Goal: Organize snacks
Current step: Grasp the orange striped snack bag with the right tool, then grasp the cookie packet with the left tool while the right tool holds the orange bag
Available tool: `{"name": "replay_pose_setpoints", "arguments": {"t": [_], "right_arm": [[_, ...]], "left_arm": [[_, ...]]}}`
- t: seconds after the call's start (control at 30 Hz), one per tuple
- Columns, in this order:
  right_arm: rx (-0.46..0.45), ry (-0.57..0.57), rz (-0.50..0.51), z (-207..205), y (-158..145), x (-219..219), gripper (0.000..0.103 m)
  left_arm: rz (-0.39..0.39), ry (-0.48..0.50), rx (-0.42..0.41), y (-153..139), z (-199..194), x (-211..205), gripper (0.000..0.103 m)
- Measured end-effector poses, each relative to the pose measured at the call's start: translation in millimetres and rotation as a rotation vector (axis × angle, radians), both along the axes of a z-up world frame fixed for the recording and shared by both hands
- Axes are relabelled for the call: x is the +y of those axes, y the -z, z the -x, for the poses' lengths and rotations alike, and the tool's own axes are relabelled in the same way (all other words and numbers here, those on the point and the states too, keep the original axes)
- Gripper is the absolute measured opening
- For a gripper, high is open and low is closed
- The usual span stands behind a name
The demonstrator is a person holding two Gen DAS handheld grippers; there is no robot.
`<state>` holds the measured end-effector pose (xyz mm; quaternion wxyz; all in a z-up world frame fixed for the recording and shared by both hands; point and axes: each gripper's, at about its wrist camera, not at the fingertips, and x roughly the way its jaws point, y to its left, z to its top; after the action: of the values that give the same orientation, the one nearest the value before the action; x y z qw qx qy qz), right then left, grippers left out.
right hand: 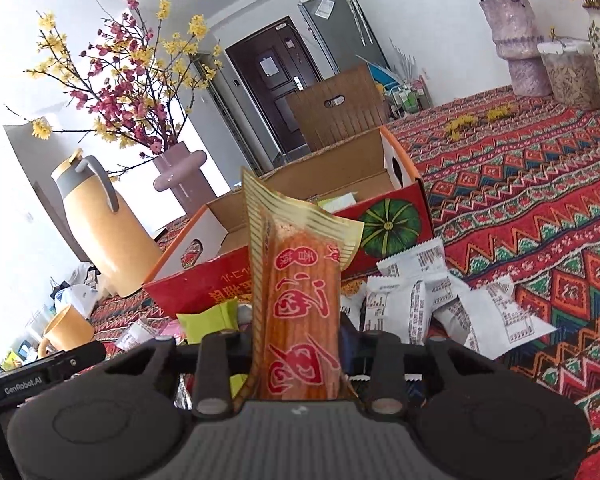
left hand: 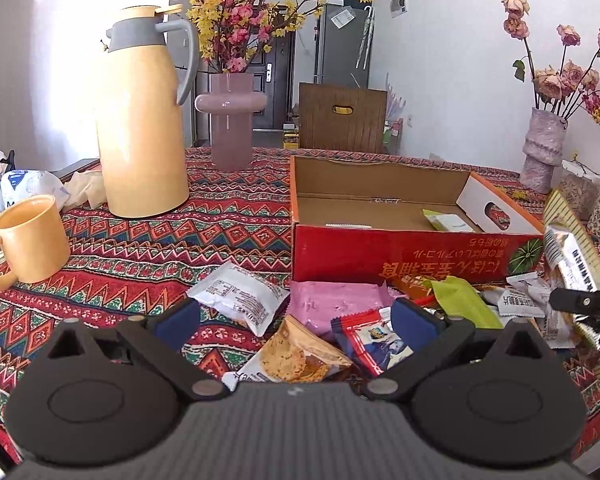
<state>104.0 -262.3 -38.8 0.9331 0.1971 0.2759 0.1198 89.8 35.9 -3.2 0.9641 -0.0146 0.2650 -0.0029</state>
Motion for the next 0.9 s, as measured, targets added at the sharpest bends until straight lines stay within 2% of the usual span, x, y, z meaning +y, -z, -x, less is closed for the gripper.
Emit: {"name": "replay_pose_setpoints", "arguments": {"t": [0.13,0.4,0.7,0.87,0.9], "right_arm": [[-0.048,0.018,0.031,5,-11,-3,0.034],[-0.073,0.089,0.064,9,-13,-20,0.034],[-0.077,0.120,0.103,7,-9,-24,0.034],[-0.072,0.121,0.112,6,-6,-23,0.034],[-0.072,0.121,0.114,5,-6,-23,0.034]], "left_arm": [[-0.022,-0.001,0.036,5,-6,5,0.103],[-0.118,0.030,0.134,29,-21,12,0.103],[-0.114,0.095,0.195,50,-37,7,0.103],[-0.087,0.097,0.205,55,-40,8,0.097],[-0.080,0.100,0.203,55,-40,9,0.093]]}}
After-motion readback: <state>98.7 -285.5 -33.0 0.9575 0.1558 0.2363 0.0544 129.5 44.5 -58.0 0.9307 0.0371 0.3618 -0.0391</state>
